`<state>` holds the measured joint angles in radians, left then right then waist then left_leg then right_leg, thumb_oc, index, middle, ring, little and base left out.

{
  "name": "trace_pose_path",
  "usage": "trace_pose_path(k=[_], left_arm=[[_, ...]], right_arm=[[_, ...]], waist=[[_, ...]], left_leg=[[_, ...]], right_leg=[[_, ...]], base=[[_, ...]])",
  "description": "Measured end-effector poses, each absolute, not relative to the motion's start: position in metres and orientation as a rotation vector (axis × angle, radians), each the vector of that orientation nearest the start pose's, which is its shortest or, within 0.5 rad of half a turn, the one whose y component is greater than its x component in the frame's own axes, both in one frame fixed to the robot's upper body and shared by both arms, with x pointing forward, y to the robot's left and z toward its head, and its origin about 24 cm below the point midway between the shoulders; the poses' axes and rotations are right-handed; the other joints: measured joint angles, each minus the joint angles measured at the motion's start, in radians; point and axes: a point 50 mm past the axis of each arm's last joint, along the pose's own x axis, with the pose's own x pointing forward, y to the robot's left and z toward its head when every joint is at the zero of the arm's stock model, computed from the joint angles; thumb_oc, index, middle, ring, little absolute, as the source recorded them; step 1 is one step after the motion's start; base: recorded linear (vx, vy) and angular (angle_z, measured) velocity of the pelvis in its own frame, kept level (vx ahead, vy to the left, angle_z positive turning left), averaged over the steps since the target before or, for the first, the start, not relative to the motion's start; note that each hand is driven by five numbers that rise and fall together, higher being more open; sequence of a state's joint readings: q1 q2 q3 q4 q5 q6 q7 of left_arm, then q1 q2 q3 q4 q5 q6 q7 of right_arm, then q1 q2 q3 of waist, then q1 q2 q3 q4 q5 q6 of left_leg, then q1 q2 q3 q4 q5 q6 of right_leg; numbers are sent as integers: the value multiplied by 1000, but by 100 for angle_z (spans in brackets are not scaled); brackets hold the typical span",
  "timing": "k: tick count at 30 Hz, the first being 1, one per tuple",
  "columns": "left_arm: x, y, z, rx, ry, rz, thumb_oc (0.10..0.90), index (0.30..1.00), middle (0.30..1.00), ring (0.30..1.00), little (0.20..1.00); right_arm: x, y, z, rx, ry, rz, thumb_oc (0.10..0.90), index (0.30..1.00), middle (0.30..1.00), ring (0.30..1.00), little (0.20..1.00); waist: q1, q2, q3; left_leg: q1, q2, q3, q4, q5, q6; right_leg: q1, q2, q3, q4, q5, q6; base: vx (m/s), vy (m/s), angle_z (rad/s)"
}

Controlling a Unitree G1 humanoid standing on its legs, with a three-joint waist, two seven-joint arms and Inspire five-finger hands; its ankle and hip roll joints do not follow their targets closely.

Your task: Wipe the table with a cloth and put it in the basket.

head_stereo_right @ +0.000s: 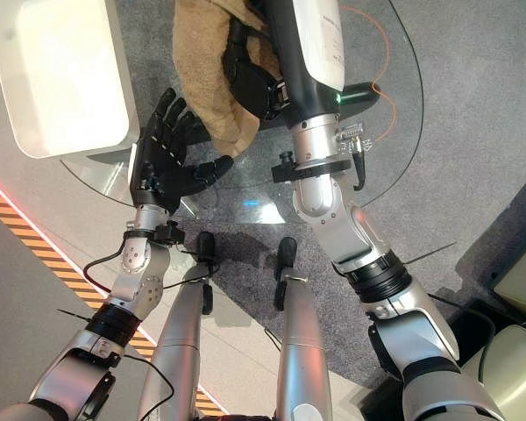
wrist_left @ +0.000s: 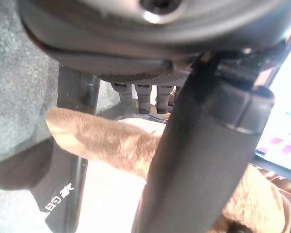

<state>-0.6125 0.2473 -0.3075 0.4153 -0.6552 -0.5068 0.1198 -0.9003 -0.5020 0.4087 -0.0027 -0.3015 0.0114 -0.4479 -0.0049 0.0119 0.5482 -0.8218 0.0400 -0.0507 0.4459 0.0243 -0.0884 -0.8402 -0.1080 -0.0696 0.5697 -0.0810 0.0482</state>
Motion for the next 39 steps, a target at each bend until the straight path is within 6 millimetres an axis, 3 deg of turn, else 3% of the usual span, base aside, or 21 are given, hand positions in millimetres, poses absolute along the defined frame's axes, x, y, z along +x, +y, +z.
trace_pose_path(k=[8, 24, 26, 27, 28, 30, 31, 39], left_arm=[[345, 121, 163, -406, -543, -173, 800, 900, 900, 900, 900], [345, 114, 161, -532, -522, -215, 800, 900, 900, 900, 900], [345, 114, 161, -532, -523, -216, 624, 749, 749, 749, 724], [345, 114, 161, -532, -523, -216, 446, 596, 596, 596, 546], [345, 114, 161, -534, -522, -216, 429, 582, 582, 582, 529], [345, 114, 161, -544, -519, -214, 317, 486, 486, 486, 417], [346, 115, 161, -559, -515, -212, 100, 300, 300, 300, 200], [346, 111, 159, -663, -499, -276, 100, 300, 300, 300, 200]], right_arm=[[310, -78, 284, -720, -1040, 5, 100, 300, 300, 300, 200], [310, -64, 278, -717, -1005, 113, 100, 300, 300, 300, 200], [309, -63, 278, -715, -1005, 115, 100, 300, 300, 300, 200], [309, -63, 278, -715, -1005, 115, 100, 300, 300, 300, 200], [309, -63, 278, -715, -1005, 115, 100, 300, 300, 300, 200], [310, -63, 278, -718, -1003, 121, 100, 300, 300, 300, 200], [310, -63, 277, -721, -1000, 127, 100, 300, 300, 300, 200], [306, -57, 276, -729, -1007, 168, 100, 300, 300, 300, 200]], waist=[[-4, 0, 0], [-23, -1, 0], [-26, -1, 0], [-27, -1, 0], [-28, -1, 0], [-28, -1, 0], [-28, -1, 0], [-27, -1, 0]], left_leg=[[4, 2, 1, -3, 0, 0], [9, 2, 2, -9, 1, -1], [9, 2, 2, -9, 1, -1], [9, 2, 2, -10, 1, -1], [9, 2, 2, -10, 1, -1], [10, 2, 3, -10, 1, -1], [11, 2, 3, -10, 1, -1], [12, 2, 4, -10, 1, -1]], right_leg=[[1, 1, 1, 1, 1, -2], [2, 1, 2, 0, 2, -2], [2, 1, 2, 0, 2, -2], [2, 1, 2, 0, 1, -2], [2, 1, 2, 0, 1, -2], [2, 2, 3, 0, 1, -2], [2, 2, 3, 1, 1, -2], [3, 2, 5, 1, 1, -2]], base=[[0, 0, 0], [0, 0, 0], [0, 0, 0], [0, 0, 0], [0, 0, 0], [0, 0, 0], [0, 0, 0], [0, 0, 0]])
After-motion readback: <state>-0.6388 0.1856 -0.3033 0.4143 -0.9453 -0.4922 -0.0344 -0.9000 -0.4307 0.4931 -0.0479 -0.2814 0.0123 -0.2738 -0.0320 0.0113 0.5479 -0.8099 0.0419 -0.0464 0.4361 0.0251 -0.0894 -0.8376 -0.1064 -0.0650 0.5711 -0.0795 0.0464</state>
